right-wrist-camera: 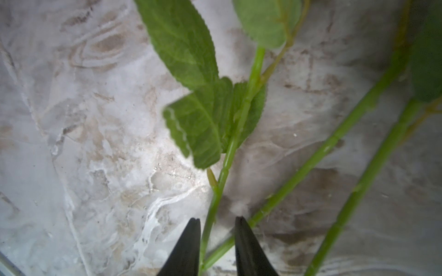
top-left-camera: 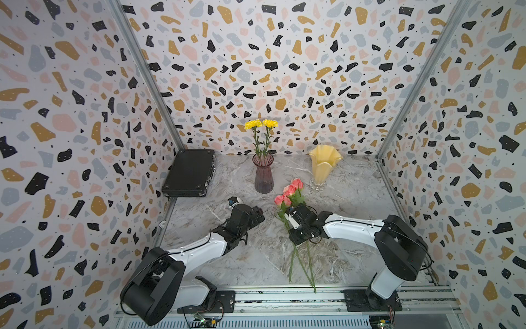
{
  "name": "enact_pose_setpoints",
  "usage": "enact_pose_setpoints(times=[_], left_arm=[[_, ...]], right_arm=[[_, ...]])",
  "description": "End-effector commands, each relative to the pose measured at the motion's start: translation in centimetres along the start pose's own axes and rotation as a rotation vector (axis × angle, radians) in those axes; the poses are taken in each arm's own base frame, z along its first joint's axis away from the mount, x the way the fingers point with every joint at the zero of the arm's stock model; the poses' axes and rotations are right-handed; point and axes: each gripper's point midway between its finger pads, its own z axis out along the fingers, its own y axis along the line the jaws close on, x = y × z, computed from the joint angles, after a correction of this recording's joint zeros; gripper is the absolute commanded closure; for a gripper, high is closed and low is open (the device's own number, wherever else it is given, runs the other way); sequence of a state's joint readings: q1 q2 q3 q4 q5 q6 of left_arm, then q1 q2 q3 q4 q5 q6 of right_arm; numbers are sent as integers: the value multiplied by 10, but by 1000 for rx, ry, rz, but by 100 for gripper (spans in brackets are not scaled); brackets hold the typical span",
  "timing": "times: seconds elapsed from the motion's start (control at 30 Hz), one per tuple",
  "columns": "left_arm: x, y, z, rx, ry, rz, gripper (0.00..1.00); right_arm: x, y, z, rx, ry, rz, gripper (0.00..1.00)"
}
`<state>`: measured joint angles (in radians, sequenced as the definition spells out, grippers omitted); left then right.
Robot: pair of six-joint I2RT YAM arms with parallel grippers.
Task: Arrange the flowers in different vases according to their colors
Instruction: Pick up the flower at the center of the board.
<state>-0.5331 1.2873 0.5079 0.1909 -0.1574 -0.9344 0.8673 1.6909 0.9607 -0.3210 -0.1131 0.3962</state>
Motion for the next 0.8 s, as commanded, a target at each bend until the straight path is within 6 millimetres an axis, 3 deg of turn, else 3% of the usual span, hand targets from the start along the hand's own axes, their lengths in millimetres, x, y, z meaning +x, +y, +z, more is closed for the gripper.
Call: enact_pose_setpoints(times=[0.0, 0.17, 0.43, 0.63, 0.77], left_arm=[[-10, -15, -1, 37, -16, 8, 1], [-10, -16, -1, 39, -14, 9, 1], [-12, -15, -4, 39, -26, 12, 1], [-13, -14, -4, 33, -32, 15, 1], [-12, -16, -2, 43, -25, 29, 1]], right_arm=[[-8, 8, -1, -19, -7, -4, 70], [-7, 6, 3, -2, 7, -7, 71], [-15, 11, -6, -30, -51, -2, 87], [-39, 29, -55, -168, -362, -12, 95], [-45, 26, -96, -191, -579, -21, 100]])
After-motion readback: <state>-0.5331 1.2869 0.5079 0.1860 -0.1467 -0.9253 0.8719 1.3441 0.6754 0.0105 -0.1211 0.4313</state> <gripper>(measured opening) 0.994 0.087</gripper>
